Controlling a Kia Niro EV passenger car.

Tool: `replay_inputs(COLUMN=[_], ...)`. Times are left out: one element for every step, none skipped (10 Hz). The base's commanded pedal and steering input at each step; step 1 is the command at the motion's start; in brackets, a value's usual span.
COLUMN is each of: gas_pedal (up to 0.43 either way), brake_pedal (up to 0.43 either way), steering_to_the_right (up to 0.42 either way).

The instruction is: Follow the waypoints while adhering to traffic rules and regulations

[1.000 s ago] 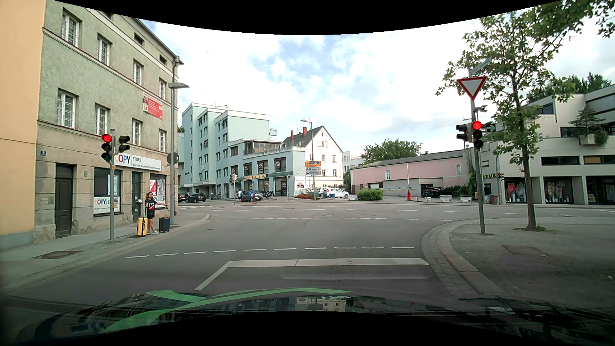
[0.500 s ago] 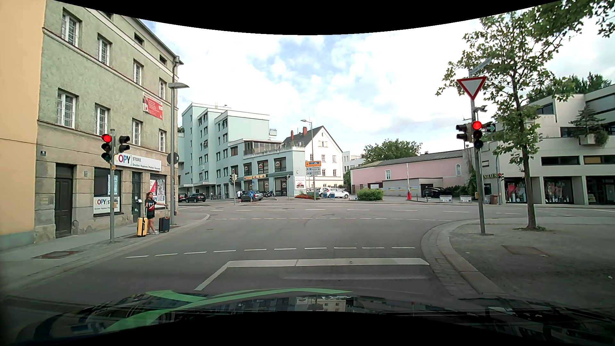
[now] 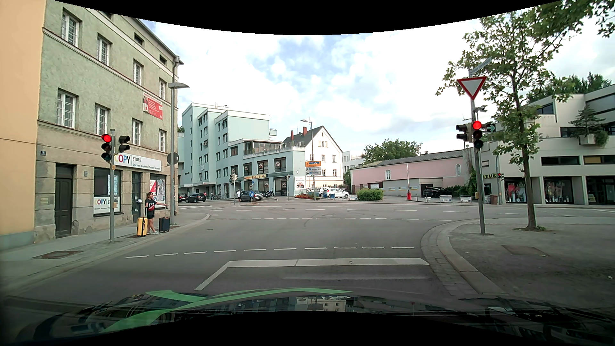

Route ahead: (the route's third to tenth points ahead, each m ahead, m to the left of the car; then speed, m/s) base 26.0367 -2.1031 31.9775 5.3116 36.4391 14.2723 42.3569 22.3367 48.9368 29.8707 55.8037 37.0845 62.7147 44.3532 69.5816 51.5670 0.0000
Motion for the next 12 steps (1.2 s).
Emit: replay_inputs(gas_pedal=[0.000,0.000,0.000,0.000,0.000,0.000,0.000,0.000,0.000,0.000,0.000,0.000], brake_pedal=[0.457,0.463,0.463,0.463,0.463,0.457,0.463,0.463,0.457,0.463,0.463,0.463], steering_to_the_right=[0.006,0.005,0.005,0.005,0.005,0.006,0.005,0.005,0.005,0.006,0.006,0.006])
